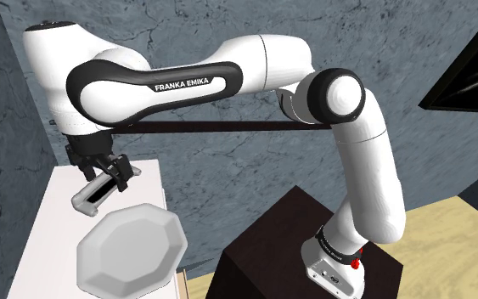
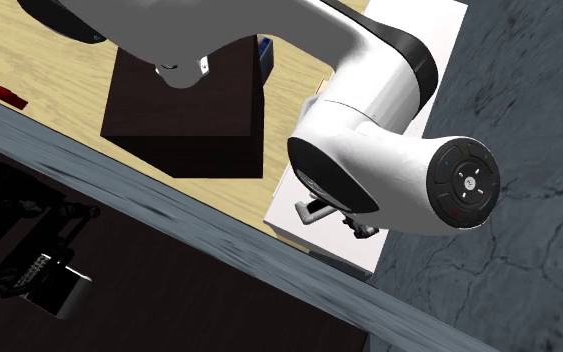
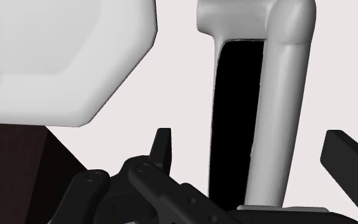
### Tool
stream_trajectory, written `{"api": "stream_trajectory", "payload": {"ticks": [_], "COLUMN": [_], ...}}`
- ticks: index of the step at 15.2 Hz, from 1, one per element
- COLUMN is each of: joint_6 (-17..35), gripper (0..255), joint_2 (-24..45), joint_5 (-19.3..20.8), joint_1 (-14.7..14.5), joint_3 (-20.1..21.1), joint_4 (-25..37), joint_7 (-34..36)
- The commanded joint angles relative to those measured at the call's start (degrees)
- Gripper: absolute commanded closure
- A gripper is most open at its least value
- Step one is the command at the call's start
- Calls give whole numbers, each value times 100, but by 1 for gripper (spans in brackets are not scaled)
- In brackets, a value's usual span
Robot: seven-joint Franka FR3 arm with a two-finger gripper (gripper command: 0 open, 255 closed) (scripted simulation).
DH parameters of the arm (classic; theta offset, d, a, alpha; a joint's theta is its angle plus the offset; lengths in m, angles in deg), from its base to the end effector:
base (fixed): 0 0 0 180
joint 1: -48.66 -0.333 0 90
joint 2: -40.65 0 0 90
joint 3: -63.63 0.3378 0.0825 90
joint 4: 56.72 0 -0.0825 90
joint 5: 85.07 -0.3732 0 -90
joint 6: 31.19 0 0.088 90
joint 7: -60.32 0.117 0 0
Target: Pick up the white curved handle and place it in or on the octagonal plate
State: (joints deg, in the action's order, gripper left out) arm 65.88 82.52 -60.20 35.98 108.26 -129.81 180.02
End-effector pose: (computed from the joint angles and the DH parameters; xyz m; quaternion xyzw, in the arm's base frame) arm 0.5275 0.4757 0.4006 0.8463 -0.5284 -0.0362 0.0571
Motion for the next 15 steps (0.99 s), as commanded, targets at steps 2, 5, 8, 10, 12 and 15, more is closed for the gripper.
{"api": "stream_trajectory", "payload": {"ticks": [2,5,8,10,12,15], "joint_6": [0,0,0,0,-64,-267], "gripper": [255,255,255,255,255,255], "joint_2": [0,0,0,0,-17,-57], "joint_5": [0,0,0,0,-12,-43], "joint_1": [0,0,0,0,-9,-49], "joint_3": [0,0,0,0,8,27], "joint_4": [0,0,-1,-1,54,240], "joint_7": [0,0,0,0,-9,-35]}}
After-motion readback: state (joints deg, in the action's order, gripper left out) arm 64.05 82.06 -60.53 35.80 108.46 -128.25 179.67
